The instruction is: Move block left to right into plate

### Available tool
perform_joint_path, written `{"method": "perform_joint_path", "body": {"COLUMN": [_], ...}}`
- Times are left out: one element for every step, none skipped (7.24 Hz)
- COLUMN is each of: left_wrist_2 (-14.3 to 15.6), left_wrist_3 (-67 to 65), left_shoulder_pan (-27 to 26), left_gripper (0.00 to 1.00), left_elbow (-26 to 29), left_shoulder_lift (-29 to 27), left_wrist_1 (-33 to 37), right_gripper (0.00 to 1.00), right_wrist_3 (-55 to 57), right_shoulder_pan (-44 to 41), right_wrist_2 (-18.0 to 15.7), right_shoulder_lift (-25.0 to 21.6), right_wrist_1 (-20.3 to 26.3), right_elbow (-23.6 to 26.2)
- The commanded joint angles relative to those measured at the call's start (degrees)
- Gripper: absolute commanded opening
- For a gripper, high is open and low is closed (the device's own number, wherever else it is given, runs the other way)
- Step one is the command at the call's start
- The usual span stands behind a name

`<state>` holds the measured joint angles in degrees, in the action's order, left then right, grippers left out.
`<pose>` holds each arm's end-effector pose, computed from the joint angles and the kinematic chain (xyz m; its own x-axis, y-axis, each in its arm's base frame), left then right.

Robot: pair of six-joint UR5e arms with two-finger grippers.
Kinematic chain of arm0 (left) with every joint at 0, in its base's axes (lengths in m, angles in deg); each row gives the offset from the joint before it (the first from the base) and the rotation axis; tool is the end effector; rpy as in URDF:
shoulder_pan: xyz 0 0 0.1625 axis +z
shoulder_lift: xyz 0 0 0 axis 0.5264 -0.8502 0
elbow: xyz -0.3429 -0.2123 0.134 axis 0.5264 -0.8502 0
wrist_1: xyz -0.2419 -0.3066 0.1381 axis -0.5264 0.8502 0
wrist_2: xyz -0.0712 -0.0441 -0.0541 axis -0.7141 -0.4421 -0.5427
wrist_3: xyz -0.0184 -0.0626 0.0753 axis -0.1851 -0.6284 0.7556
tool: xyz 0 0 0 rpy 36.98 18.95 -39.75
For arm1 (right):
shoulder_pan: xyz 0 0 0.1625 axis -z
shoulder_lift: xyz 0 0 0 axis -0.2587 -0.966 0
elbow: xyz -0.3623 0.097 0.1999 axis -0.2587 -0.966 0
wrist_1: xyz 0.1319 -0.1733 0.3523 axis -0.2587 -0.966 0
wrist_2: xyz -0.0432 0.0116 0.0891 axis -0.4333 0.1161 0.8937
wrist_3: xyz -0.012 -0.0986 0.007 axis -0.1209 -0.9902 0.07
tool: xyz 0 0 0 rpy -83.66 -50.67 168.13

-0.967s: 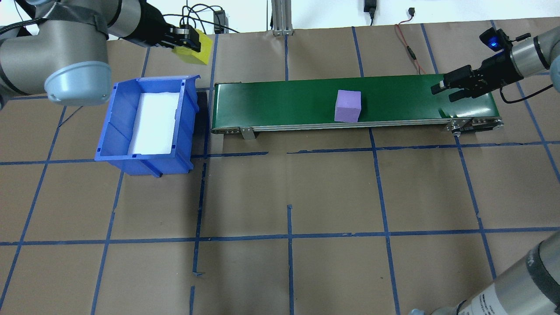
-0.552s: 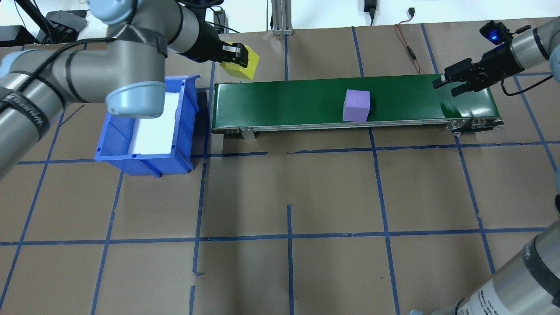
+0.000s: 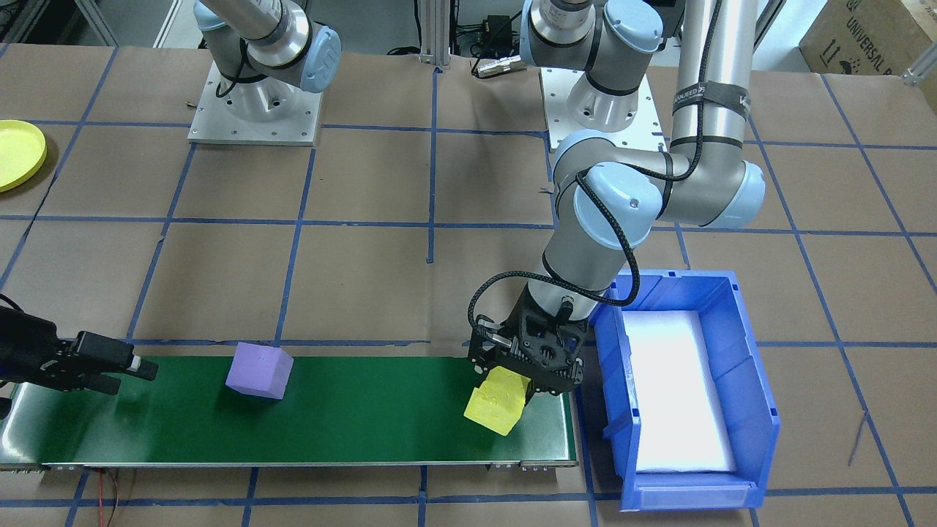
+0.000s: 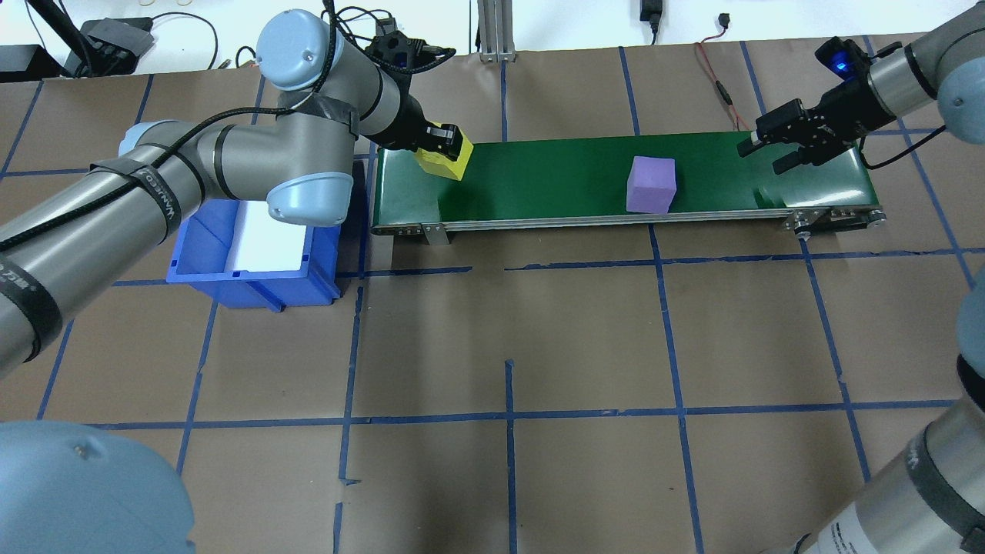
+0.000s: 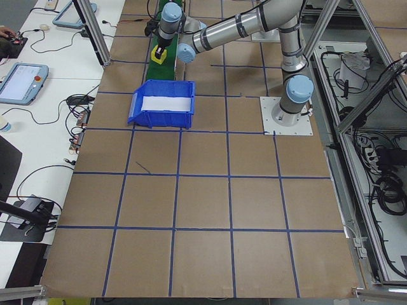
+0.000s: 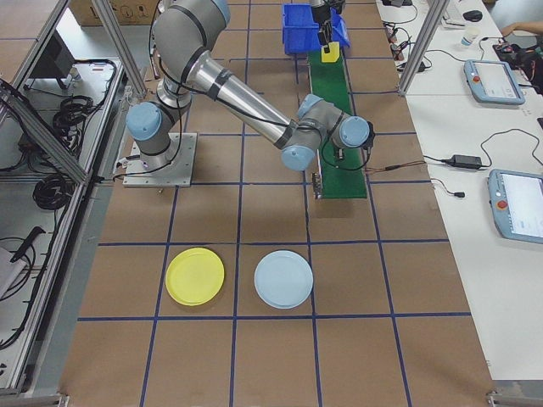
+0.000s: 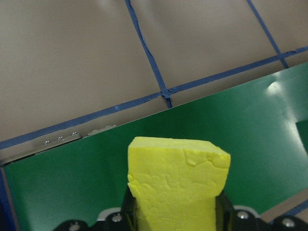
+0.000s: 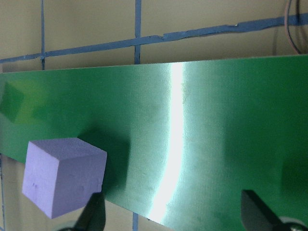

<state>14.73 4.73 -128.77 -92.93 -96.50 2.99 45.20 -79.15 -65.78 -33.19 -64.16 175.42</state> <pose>-0.2303 -0.6224 0.2949 -0.9354 0.3311 0.1241 0.2650 0.8889 -0.3736 -0.1063 -0.6503 0.2562 -0.8107 -0.0459 -0.5837 -0.0096 0.9978 -0.0652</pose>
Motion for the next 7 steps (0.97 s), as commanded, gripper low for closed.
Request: {"method": "perform_joint_path", "body": {"left_wrist_2": [4.22,9.19,12.37,12.58,12.58,12.58,13.53], "left_wrist_3": [-0.19,-0.36,-1.50,-3.25,-8.14,-12.02,-14.49], "left_shoulder_pan": [-0.02,0.07,0.16,0.24,0.07,-0.02,-0.11], "left_gripper": [1.00,1.00,1.00,1.00,1.00,1.00,1.00], "left_elbow": [-0.02,0.68,1.38,1.47,1.13,0.34,-0.02], "left_shoulder_lift": [0.70,2.97,7.34,12.96,20.06,26.22,27.76], "left_wrist_1": [0.21,3.26,10.77,19.11,28.07,32.95,33.17], "right_gripper": [1.00,1.00,0.99,0.99,0.99,0.99,0.99], "right_wrist_3": [0.45,0.71,2.02,4.82,8.07,9.84,10.38], "right_shoulder_pan": [-0.18,-0.44,-1.14,-3.50,-7.96,-9.48,-10.54], "right_wrist_2": [-0.40,-0.76,-0.85,-1.89,-6.51,-9.17,-15.03], "right_shoulder_lift": [-0.09,-0.27,-1.05,-2.19,-3.77,-3.35,-3.08], "right_wrist_1": [-0.06,-0.06,-0.06,-0.15,-0.93,-4.16,-5.15], "right_elbow": [0.12,-0.06,-0.06,-0.23,-0.32,0.03,0.12]}}
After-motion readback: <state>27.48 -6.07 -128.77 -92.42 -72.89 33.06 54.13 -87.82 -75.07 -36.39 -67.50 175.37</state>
